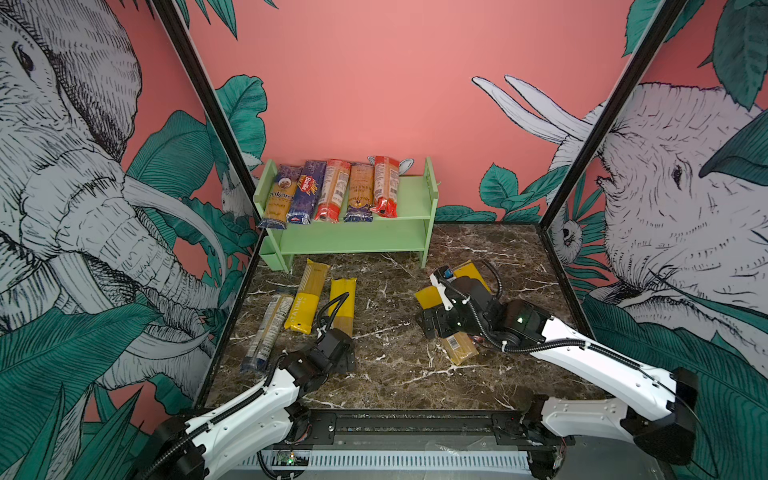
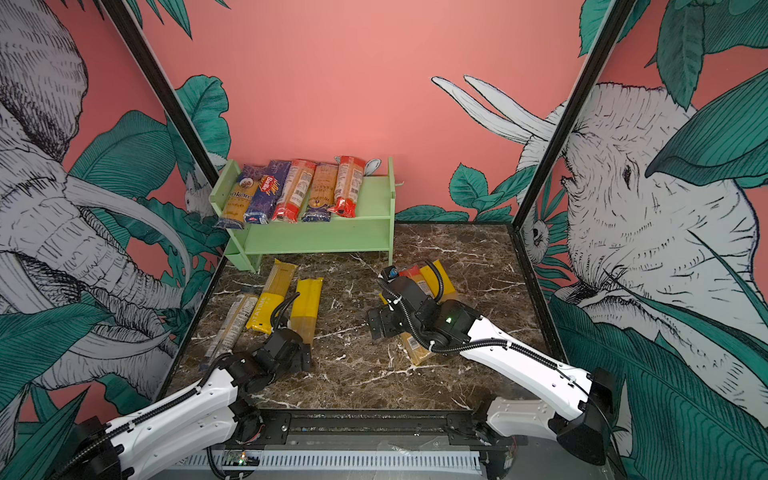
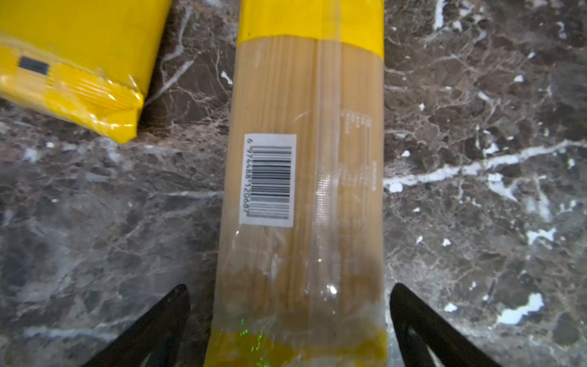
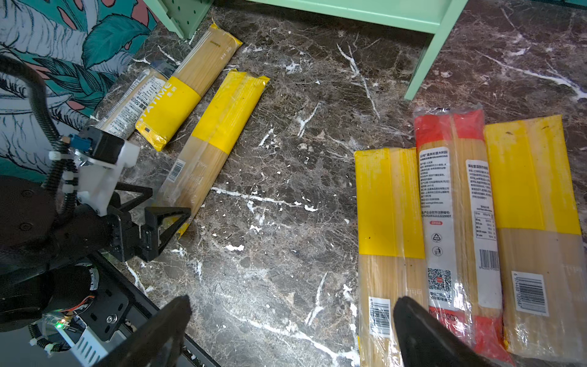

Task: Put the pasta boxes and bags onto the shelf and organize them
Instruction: 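Close the left gripper on the yellow-ended pack and lift it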

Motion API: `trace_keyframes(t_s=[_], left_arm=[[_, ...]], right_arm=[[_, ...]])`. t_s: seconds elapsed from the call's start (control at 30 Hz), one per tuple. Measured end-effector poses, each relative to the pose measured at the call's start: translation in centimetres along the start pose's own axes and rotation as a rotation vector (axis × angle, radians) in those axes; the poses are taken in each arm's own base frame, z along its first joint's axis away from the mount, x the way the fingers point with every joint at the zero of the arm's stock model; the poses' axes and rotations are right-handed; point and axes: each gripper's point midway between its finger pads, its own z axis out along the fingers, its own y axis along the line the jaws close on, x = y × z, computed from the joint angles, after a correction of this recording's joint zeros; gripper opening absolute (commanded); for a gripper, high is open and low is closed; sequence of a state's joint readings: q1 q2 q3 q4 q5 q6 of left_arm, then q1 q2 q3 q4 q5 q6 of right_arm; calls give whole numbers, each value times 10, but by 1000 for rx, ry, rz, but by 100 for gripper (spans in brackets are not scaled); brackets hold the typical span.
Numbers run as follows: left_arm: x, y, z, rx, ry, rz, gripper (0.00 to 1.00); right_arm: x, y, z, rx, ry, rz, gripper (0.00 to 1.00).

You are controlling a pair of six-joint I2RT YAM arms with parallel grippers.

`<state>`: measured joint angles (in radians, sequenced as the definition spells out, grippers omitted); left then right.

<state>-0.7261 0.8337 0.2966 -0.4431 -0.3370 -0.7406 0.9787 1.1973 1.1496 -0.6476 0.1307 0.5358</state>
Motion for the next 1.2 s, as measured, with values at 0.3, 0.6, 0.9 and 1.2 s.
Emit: trace_keyframes(t_s=[0.3,0.6,0.9,1.2], left_arm=[[-2,-6,15,5,-25,-6,99],[-19,-11,33,-53,-79,3,76],[-43,-29,37,-12,-155,-55,3],[-37,-42,16,101,-119,-50,0]], right_arm=[[0,1,-2,6,-10,1,99],[-1,-1,-10,14,-23,0,99],[-4,-4,-21,16,-52,3,99],[-4,-4,-21,19,-51,3,99]])
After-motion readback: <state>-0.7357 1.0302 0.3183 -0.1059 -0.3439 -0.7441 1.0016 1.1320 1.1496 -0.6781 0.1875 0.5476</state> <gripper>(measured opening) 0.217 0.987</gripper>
